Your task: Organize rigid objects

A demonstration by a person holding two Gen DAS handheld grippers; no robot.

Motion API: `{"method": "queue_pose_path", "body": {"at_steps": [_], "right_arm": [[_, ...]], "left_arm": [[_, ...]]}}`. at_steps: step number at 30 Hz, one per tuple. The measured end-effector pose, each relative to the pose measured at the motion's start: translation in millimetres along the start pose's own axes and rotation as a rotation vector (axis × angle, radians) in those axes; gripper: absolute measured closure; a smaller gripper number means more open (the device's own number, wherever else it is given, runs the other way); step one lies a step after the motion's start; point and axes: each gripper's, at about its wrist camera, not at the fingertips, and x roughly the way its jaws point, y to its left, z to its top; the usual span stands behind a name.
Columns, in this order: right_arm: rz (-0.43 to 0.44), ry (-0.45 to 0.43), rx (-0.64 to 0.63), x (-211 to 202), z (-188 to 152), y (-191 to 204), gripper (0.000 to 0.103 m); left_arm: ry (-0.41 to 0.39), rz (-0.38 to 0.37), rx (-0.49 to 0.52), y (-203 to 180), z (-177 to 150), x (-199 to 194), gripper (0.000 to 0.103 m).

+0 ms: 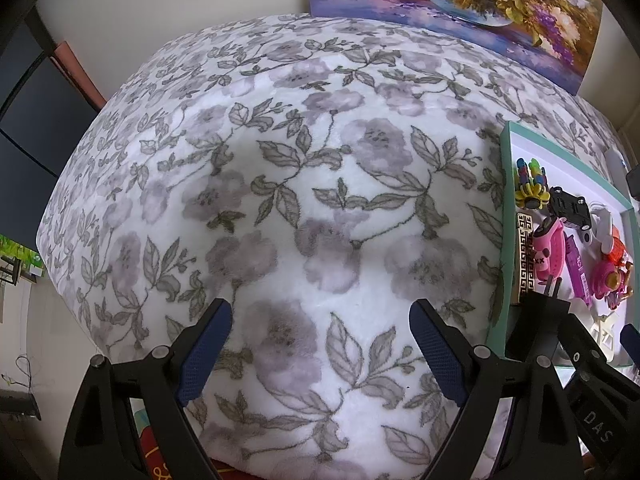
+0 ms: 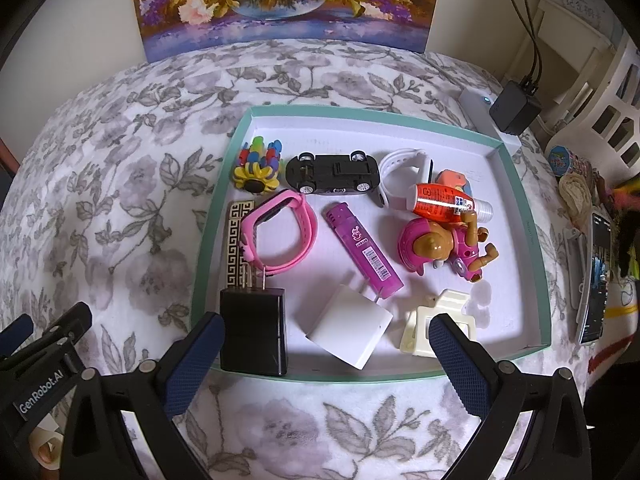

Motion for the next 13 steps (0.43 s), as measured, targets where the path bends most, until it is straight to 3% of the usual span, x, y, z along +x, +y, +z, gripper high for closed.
{"method": "queue_pose_path", "body": {"at_steps": [13], "right_arm": [[0.000, 0.005, -0.002, 1.7, -0.2, -0.8, 0.000]], "left_arm": [[-0.009, -0.015, -0.004, -1.0, 0.5, -2.4, 0.012]]}}
